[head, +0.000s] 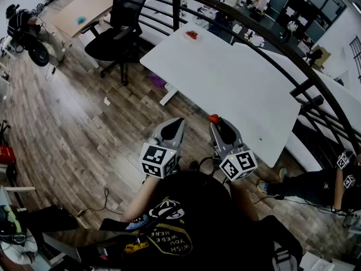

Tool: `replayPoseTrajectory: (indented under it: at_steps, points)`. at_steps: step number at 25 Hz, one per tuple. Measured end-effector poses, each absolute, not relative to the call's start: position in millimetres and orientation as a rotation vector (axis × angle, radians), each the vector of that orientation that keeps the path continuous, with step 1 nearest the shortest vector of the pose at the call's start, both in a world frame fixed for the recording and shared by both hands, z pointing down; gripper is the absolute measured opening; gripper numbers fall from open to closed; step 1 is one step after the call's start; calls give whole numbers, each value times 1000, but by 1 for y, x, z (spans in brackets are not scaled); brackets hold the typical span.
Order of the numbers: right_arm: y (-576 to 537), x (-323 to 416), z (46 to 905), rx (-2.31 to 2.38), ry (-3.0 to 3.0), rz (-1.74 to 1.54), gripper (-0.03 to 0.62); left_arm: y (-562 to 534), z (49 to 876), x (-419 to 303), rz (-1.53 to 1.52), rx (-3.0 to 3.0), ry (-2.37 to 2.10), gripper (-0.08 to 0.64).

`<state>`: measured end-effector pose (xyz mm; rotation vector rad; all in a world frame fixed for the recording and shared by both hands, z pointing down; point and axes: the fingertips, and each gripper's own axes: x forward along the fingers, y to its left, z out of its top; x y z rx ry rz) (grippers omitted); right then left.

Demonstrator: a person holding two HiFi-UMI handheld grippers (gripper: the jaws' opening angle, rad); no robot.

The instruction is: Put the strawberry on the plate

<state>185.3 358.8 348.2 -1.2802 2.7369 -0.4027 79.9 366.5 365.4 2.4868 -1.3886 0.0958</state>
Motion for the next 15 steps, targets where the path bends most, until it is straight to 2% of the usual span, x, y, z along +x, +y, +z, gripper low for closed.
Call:
replayPoseTrajectory:
  at_steps: [15]
  points:
    - [360, 175, 347, -1259, 2720, -410, 117, 366, 369, 74, 77, 2449, -1373, 6]
